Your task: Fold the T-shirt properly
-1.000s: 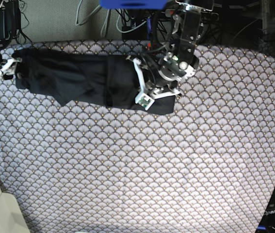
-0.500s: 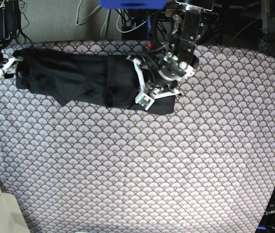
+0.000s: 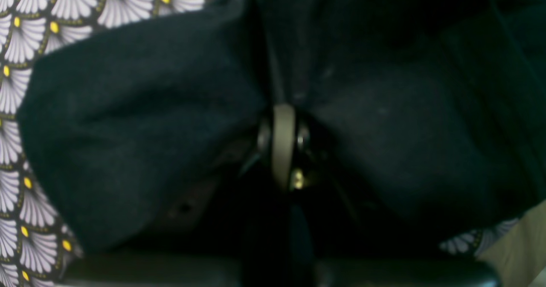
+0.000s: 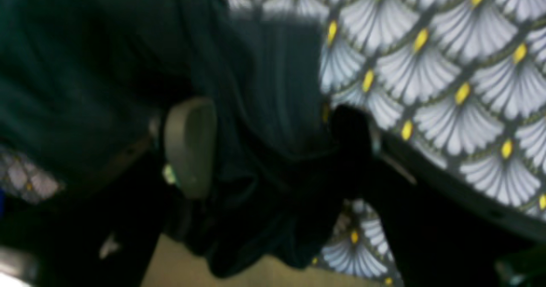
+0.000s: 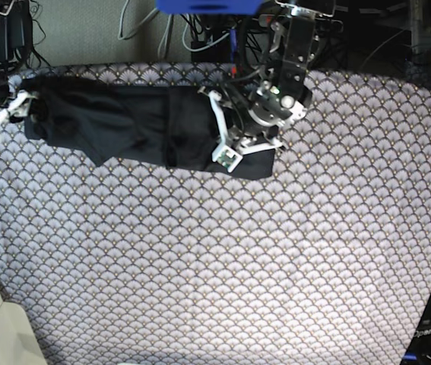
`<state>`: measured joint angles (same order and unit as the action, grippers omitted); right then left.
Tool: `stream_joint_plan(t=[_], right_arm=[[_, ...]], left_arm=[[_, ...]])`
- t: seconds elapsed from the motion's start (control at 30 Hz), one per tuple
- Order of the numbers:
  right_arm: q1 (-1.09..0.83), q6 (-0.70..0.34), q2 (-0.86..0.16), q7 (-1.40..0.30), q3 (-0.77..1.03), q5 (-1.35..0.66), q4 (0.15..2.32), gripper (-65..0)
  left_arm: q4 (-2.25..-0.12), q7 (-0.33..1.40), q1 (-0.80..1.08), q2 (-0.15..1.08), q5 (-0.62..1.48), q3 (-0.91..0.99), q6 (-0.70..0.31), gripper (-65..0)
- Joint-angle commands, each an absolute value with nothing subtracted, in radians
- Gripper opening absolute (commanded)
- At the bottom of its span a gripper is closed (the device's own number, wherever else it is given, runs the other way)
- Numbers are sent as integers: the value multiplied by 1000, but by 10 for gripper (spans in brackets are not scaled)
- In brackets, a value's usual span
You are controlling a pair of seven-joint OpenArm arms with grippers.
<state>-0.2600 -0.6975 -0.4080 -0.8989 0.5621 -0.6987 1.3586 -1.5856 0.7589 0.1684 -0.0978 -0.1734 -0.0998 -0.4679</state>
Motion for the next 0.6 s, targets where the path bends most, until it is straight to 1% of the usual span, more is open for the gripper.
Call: stream_joint_plan(t=[0.0,0.23,0.3,0.37,0.43,0.57], right_arm=[[-248,-698,-427,-909,567,-690,1346,-206],[-243,-698,-427,-908,565,-691,1331,-212],[-242,-698,-424,-908,567,-694,1331,-240],[-242,-698,-423,-908,567,-696,1333,-304],[-242,-698,-423,-909,567,-696,1333,-390],[-242,-698,-423,-915,567,-691,1333,-601]], left_arm=[[-1596,783,170,-97,-191,-97,-463,-650],[-1596,783,168,-96,-191,-97,-463,-650],[-1596,783,165,-96,-191,-97,-463,-650],[-1596,783,165,-96,-191,-97,-463,-650],[-1596,783,163,-96,-191,-97,-463,-650],[-1596,783,163,-96,-191,-97,-463,-650]])
